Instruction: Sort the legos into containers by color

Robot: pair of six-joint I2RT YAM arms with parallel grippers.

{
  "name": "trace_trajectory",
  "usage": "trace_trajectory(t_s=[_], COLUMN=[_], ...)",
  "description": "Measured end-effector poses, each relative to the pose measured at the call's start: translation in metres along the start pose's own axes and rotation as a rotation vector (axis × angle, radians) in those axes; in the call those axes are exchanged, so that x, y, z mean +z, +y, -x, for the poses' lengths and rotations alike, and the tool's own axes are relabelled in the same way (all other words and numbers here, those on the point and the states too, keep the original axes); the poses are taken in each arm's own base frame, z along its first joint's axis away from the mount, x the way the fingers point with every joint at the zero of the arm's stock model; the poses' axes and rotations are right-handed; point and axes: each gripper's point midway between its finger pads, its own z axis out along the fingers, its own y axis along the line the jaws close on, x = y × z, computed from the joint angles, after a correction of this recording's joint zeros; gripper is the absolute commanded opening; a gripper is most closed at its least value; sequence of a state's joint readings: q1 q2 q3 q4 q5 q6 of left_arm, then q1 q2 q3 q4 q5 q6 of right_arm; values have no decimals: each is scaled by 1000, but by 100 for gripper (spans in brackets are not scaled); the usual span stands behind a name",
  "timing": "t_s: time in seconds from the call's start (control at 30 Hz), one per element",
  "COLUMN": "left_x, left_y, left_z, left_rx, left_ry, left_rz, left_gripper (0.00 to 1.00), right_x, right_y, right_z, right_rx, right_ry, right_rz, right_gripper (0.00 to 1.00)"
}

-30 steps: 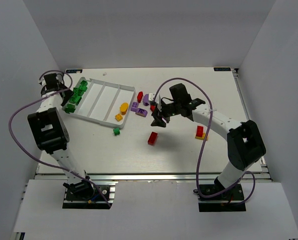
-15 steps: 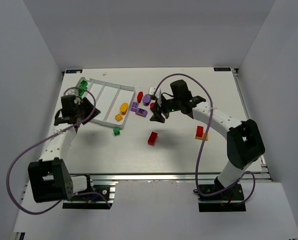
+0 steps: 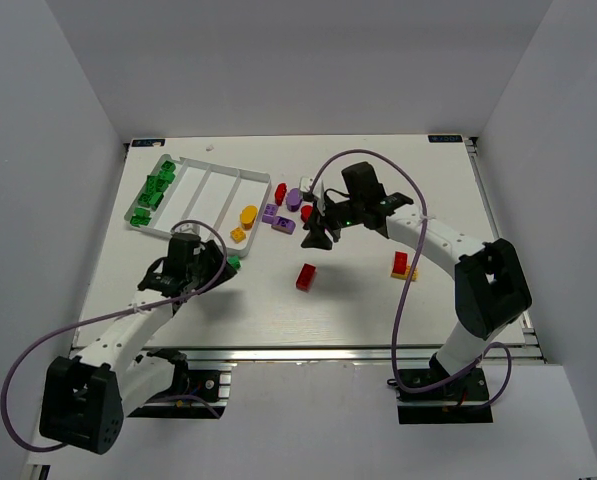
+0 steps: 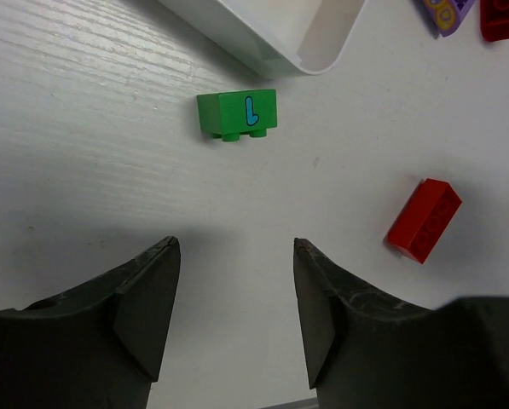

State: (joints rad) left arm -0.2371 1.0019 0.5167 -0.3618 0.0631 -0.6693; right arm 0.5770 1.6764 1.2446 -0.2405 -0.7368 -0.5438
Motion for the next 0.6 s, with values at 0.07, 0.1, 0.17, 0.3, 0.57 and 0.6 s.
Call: trace_trajectory(t_s=[0.07, 0.1, 0.17, 0.3, 0.57, 0.6], left_x=[5, 8, 16, 29, 49, 51], left_y=[-2, -1, 2, 10, 9, 9], left_z=[-3, -5, -10, -18, -17, -16], left_rx=[16, 22, 36, 65, 125, 129], left_ry=[-2, -1, 10, 19, -5, -9], left_rz=[15, 28, 61, 127, 199, 205], left_gripper=[67, 68, 68, 70, 73, 73], right_x=[0, 0, 0, 0, -2, -2], right_y=[0, 0, 1, 3, 5, 5], right_z=[0, 1, -1, -5, -5, -5], right_rx=[5, 9, 14, 22, 21, 22], right_ry=[-1, -1, 0, 7, 7, 8], right_rz=[-1, -1, 0, 2, -6, -6], right_gripper=[60, 60, 60, 62, 64, 65])
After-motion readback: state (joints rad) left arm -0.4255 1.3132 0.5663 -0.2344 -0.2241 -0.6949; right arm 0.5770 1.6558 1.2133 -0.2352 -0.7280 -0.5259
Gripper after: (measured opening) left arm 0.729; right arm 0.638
